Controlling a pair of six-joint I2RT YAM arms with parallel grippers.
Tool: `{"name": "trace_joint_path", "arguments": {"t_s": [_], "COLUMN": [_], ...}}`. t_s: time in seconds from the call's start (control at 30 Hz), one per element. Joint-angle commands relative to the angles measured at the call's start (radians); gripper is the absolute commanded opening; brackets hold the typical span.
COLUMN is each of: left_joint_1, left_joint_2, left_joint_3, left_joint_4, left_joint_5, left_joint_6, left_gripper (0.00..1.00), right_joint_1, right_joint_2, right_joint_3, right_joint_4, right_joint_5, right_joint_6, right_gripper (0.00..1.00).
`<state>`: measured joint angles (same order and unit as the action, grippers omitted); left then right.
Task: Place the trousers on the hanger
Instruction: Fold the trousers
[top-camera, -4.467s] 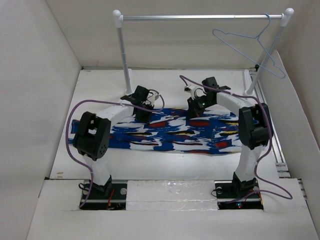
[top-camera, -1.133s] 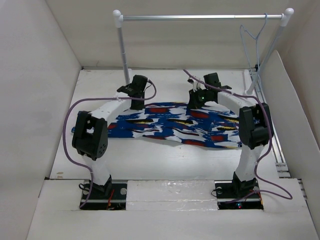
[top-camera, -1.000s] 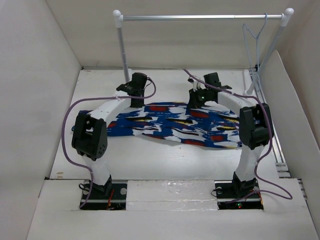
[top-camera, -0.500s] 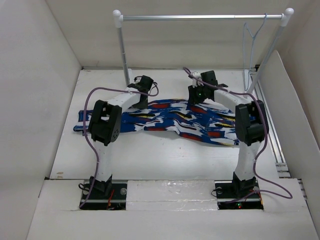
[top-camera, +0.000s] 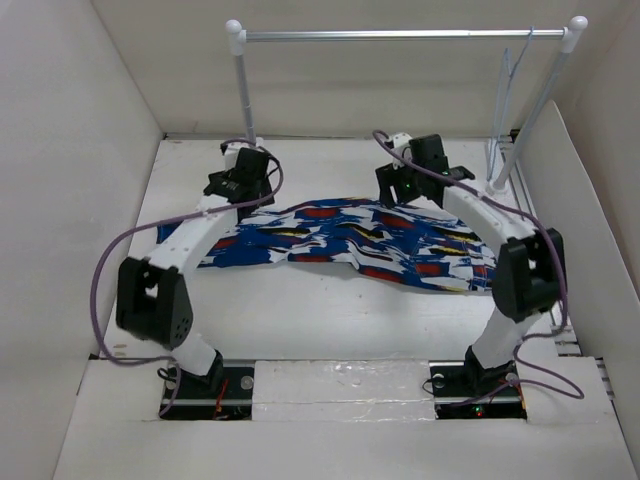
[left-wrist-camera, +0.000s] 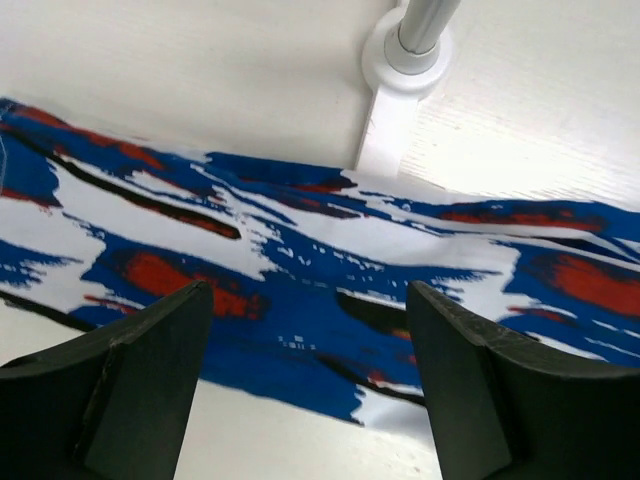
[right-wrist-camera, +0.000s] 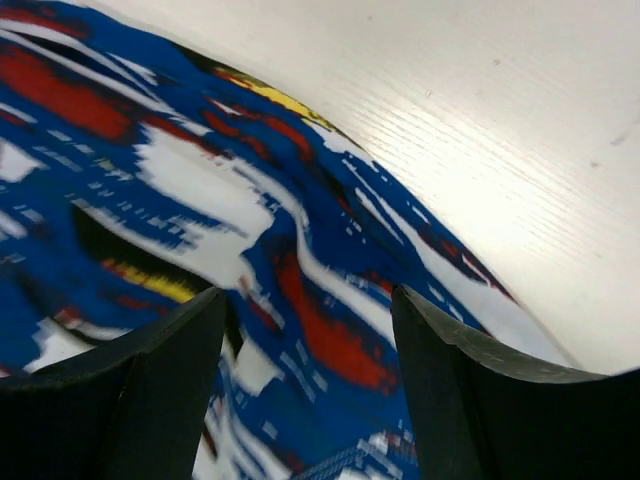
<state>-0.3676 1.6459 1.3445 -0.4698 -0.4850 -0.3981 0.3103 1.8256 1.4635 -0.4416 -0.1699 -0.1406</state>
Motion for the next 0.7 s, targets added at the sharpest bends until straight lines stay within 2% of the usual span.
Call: {"name": "trace_joint_path", "arguments": {"t_s": [0.0,0.07,0.1,0.17,0.2,0.33,0.47,0.57,0.67], "left_joint_1": [0.013,0.042,0.079,0.126,0.183,0.346,0.514,0.620,0.668], "left_joint_2": [-0.116,-0.159,-0.169,-0.178,-0.179,-0.144,-0.063,-0.031,-0.050], "left_joint_3": [-0.132,-0.188,-0.235,-0.274,-0.313,-0.410,-0.504,-0.521,-0.525], "left_joint_4": [0.049,0.089,0.106,0.143,0.158,0.261,0.295,0.258,0.209], "left_joint_5": [0.069,0.109,0.171,0.238,0.306,0.472,0.626,0.637,0.527], "left_joint_6": [-0.114,-0.169,-0.182,-0.217,-0.225,-0.269,-0.332,-0.340,-0.331], "left_gripper": [0.73,0.70,0.69,0.68,0.67,0.64,0.64,0.64,0.65], "right_joint_1": [0.024,0.033,0.044,0.044,0.044,0.033,0.024,0.015,0.015], "right_joint_2": [-0.188,-0.254,-0.288,-0.360,-0.376,-0.356,-0.324,-0.342,-0.397], "right_joint_3": [-0.086,-0.217,-0.265,-0.397,-0.435,-0.563,-0.667,-0.719,-0.785], "right_joint_4": [-0.005,0.015,0.038,0.058,0.079,0.113,0.136,0.141,0.133], "right_joint_5": [0.041,0.049,0.052,0.053,0.044,0.021,0.040,0.021,0.003], "right_joint_6": [0.007,0.024,0.032,0.044,0.050,0.056,0.085,0.108,0.139], "right_gripper": [0.72,0.68,0.60,0.52,0.43,0.33,0.26,0.26,0.26]}}
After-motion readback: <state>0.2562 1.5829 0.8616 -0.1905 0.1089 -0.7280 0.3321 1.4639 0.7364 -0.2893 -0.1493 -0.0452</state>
